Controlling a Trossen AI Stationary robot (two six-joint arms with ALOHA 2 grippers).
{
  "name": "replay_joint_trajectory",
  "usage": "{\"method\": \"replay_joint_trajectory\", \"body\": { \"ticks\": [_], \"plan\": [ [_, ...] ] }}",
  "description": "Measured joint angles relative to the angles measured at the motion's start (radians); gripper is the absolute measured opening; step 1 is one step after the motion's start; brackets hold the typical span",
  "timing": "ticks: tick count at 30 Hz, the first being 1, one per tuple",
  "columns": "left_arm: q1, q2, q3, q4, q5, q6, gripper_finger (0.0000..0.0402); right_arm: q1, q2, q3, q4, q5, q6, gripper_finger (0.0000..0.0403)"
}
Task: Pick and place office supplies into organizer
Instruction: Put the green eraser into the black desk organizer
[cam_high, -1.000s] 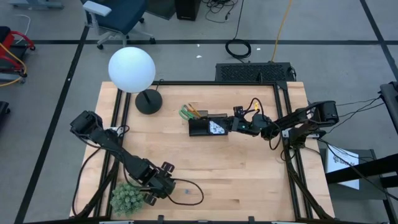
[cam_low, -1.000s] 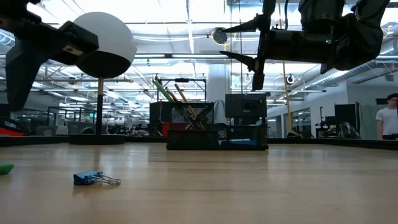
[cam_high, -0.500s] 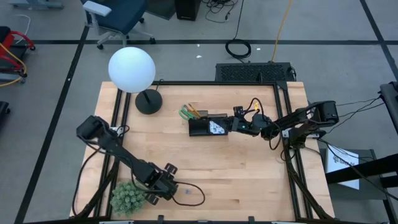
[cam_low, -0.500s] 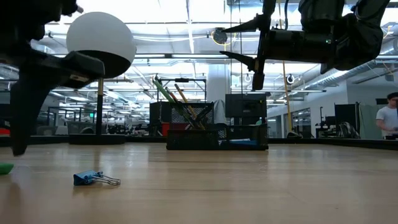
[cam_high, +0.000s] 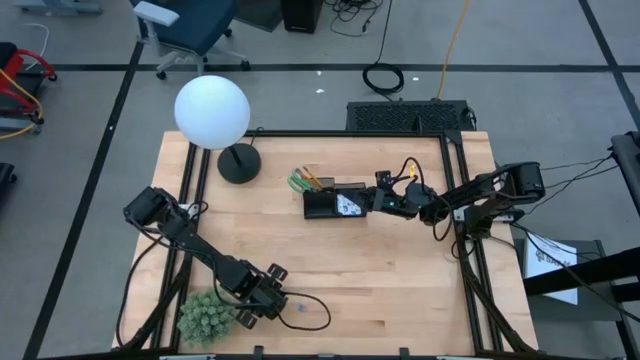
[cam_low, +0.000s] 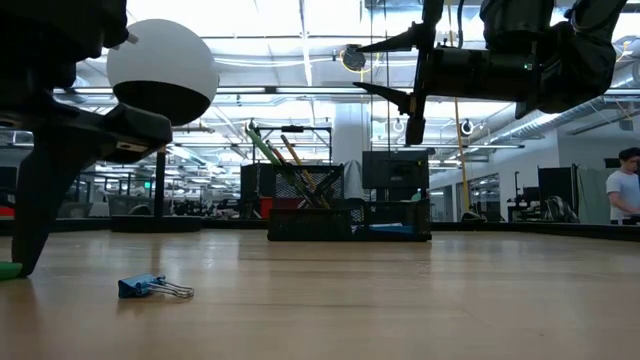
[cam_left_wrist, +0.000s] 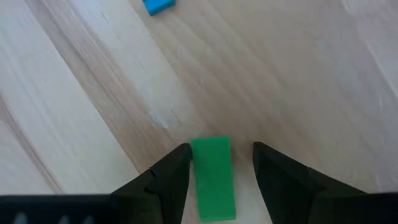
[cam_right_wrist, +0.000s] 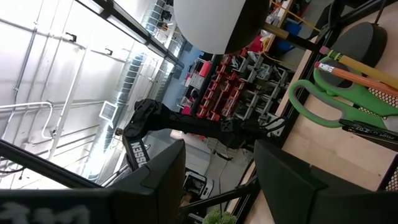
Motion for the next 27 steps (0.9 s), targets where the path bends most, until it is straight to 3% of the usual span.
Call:
{"method": "replay_joint_trajectory", "body": {
  "ticks": [13,27],
  "plan": [
    [0.003,0.002,-0.018,0.023,-0.004,0.041,0.0176,0.0,0.0,0.0,0.0,0.0,0.0,0.0181],
    [0.002,0.002,-0.019,0.024,-0.019,0.033,0.0036,0.0,0.0,0.0,0.0,0.0,0.0,0.0181]
  ]
}}
